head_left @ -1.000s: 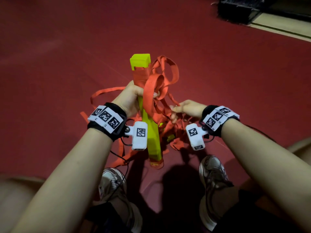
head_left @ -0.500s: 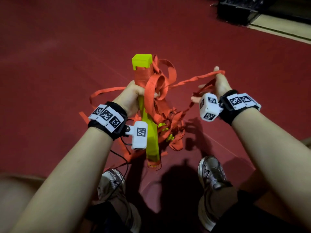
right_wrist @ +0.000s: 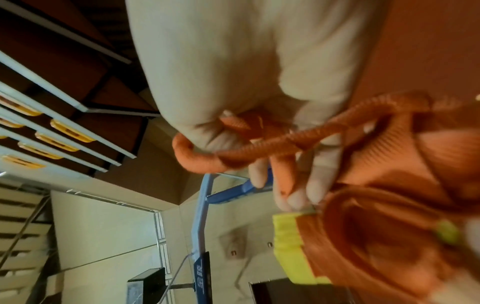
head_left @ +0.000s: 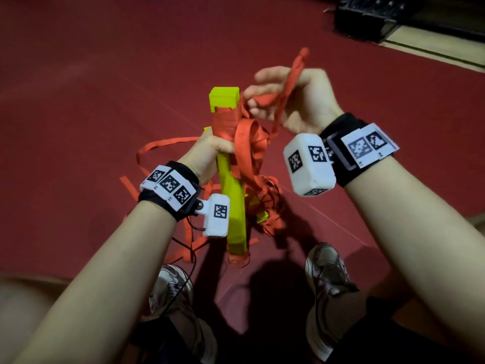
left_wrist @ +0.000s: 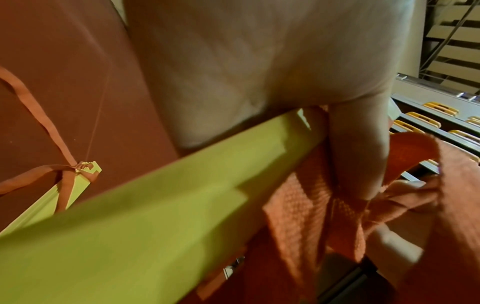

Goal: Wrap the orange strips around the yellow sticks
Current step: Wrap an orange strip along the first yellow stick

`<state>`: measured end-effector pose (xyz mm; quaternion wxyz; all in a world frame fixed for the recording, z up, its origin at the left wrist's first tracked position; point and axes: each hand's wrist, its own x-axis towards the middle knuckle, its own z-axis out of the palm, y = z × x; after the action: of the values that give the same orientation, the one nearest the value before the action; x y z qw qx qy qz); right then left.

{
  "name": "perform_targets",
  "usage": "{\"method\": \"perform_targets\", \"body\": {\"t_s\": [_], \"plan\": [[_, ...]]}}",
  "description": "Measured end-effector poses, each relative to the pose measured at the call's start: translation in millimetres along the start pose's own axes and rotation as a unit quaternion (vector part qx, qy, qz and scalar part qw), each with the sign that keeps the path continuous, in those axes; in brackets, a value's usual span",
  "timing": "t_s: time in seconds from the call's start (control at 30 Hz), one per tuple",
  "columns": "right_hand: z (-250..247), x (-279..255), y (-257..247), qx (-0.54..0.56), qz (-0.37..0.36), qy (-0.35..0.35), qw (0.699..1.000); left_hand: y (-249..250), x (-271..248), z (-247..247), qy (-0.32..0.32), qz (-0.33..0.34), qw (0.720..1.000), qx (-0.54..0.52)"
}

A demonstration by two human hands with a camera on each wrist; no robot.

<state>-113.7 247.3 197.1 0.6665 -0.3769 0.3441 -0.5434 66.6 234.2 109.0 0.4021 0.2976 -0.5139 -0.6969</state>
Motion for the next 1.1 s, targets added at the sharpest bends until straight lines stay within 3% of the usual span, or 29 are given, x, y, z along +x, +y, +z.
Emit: {"method": "perform_targets", "body": {"t_s": [0.07, 0.13, 0.23, 0.3, 0.4, 0.6, 0.67, 0.77, 0.8, 0.83, 0.9, 0.97, 1.1], "plan": [[1, 1, 13, 0.044, 0.017, 0.005, 0.999, -3, 2, -1, -0.015, 0.01, 1.0, -0.026], [-13, 12, 27, 0.064, 0.024, 0.075, 0.995, -3, 1, -4, 0.0, 0.011, 1.0, -0.013], [-48, 23, 52, -0.139, 0.046, 0.157, 0.977, -1, -3, -6, 0.023, 0.011, 1.0, 0.007], [-64, 17, 78, -0.306, 0.117, 0.095, 0.94, -1, -4, -8, 0.036, 0.013, 0.999, -0.013], [-57, -1, 110, -0.362, 0.22, -0.075, 0.903, 3, -6, -6, 0.046, 0.026, 0.998, -0.027], [-74, 0, 105, -0.49, 0.256, -0.115, 0.826, 6, -5, -5, 0.06, 0.023, 0.997, -0.032], [-88, -4, 102, -0.562, 0.292, -0.124, 0.764, 4, -6, -7, 0.071, 0.018, 0.997, -0.036], [-95, -8, 103, -0.733, 0.306, -0.116, 0.596, 2, -6, -11, 0.081, 0.011, 0.996, -0.042], [-96, -7, 101, -0.768, 0.277, -0.084, 0.572, 2, -6, -11, 0.084, 0.007, 0.996, -0.043], [-98, -3, 97, -0.773, 0.248, -0.028, 0.583, 1, -5, -11, 0.086, 0.002, 0.995, -0.043], [-102, 8, 83, -0.742, 0.168, 0.097, 0.642, 1, -5, -11, 0.09, -0.003, 0.995, -0.052], [-103, 18, 63, -0.704, 0.033, 0.207, 0.678, 1, -4, -9, 0.09, -0.009, 0.995, -0.05], [-91, 26, 20, -0.601, -0.248, 0.308, 0.695, 3, -4, -7, 0.088, -0.016, 0.996, -0.029]]}}
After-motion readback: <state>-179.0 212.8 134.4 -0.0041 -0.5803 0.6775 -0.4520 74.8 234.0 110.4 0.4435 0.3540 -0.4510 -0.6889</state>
